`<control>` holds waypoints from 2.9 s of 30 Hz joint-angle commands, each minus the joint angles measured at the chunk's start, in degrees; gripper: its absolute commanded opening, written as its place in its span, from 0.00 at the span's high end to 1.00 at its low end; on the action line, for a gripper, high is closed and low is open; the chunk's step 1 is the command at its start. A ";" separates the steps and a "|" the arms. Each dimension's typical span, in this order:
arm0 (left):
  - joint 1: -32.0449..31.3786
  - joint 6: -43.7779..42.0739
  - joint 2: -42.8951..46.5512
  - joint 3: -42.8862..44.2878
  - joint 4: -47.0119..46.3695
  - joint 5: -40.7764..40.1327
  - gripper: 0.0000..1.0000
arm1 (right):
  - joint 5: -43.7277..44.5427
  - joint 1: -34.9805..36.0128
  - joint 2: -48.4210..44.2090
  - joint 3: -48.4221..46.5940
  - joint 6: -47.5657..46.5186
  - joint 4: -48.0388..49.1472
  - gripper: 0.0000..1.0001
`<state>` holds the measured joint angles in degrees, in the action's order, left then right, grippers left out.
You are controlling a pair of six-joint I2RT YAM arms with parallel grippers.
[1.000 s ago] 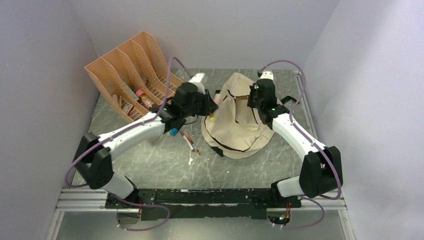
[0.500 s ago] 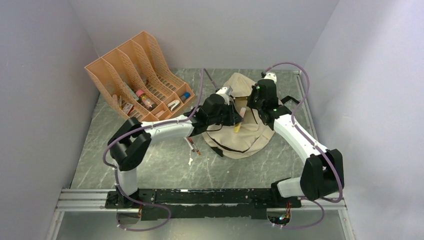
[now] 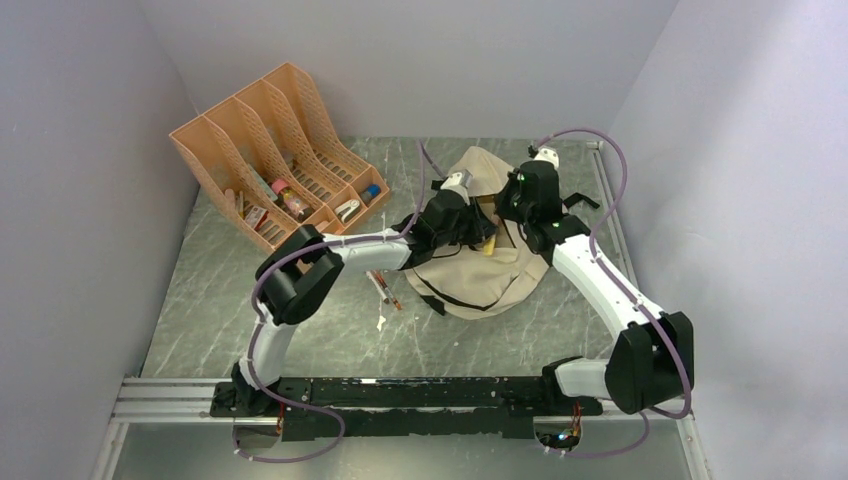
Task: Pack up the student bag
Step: Place the stationery in the student bag, then pick up the stationery from the center of the board.
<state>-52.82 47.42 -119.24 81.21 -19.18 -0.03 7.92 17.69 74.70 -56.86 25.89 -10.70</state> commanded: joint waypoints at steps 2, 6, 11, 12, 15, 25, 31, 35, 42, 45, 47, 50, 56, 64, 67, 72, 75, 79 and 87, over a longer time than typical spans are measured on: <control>0.10 3.37 -2.28 3.25 -5.65 -7.53 0.95 | -1.95 -0.45 -3.30 0.98 2.27 0.67 1.00; 0.18 5.45 -4.58 5.59 -7.42 -10.74 0.95 | -2.80 -0.33 -3.71 1.55 2.81 0.38 1.00; 0.50 6.44 -8.32 11.45 -9.55 -13.17 0.94 | -3.24 -0.38 -4.50 2.31 3.12 0.02 1.00; 0.65 6.26 -9.57 13.01 -9.10 -13.16 0.88 | -3.22 -0.36 -4.63 2.47 3.20 0.05 1.00; 1.12 5.87 -11.71 17.08 -6.80 -12.49 0.70 | -3.32 -0.36 -4.82 2.84 3.32 0.06 1.00; 1.55 3.96 -8.14 12.55 -6.41 -9.84 0.35 | -2.92 -0.42 -4.47 3.32 3.03 0.41 1.00; 1.73 3.82 -1.10 4.63 -5.36 -5.41 0.36 | -1.55 -0.39 -4.46 4.10 2.44 0.92 1.00; 1.78 3.78 5.31 -2.81 -5.06 -2.78 0.39 | 0.12 -0.44 -4.26 4.22 1.89 1.35 1.00; 2.11 0.01 16.85 -14.06 -2.16 0.22 0.47 | 2.90 -0.40 -3.52 3.40 0.94 1.67 1.00; 2.71 -3.73 23.12 -17.66 3.45 -2.94 0.47 | 3.32 -0.45 -3.65 3.40 0.58 1.65 1.00; 3.65 -5.72 27.26 -20.08 8.01 -5.57 0.46 | 3.24 -0.46 -3.64 3.67 0.50 1.81 1.00; 5.65 -7.50 33.46 -24.15 14.70 -9.84 0.44 | 3.05 -0.42 -3.29 3.60 0.51 1.64 1.00; 10.25 -8.61 45.93 -32.52 25.57 -18.17 0.42 | 3.65 -0.41 -2.35 3.21 -0.11 1.69 1.00; 12.62 -3.57 53.43 -39.57 38.32 -24.65 0.38 | 3.69 -0.46 -1.98 4.50 -0.18 2.68 1.00; 12.61 -2.17 51.91 -40.73 38.80 -24.51 0.37 | 3.25 -0.39 -1.45 4.66 -0.20 2.74 1.00; 13.18 -6.47 46.05 -36.95 38.67 -26.70 0.37 | 3.18 -0.38 -1.71 5.11 -0.33 2.85 1.00; 14.98 -11.80 40.48 -31.67 40.01 -26.94 0.37 | 3.22 -0.46 -2.05 5.48 -0.61 2.88 1.00; 19.21 -18.96 33.10 -26.98 38.31 -20.94 0.36 | 2.47 -0.46 -2.27 6.17 -0.28 3.33 1.00; 23.05 -27.76 21.86 -20.47 34.71 -11.82 0.35 | 1.25 -0.45 -2.00 6.67 -0.36 3.69 1.00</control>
<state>-30.61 25.78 -94.26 56.93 17.43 -17.06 9.37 17.21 73.23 -50.98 26.02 -7.40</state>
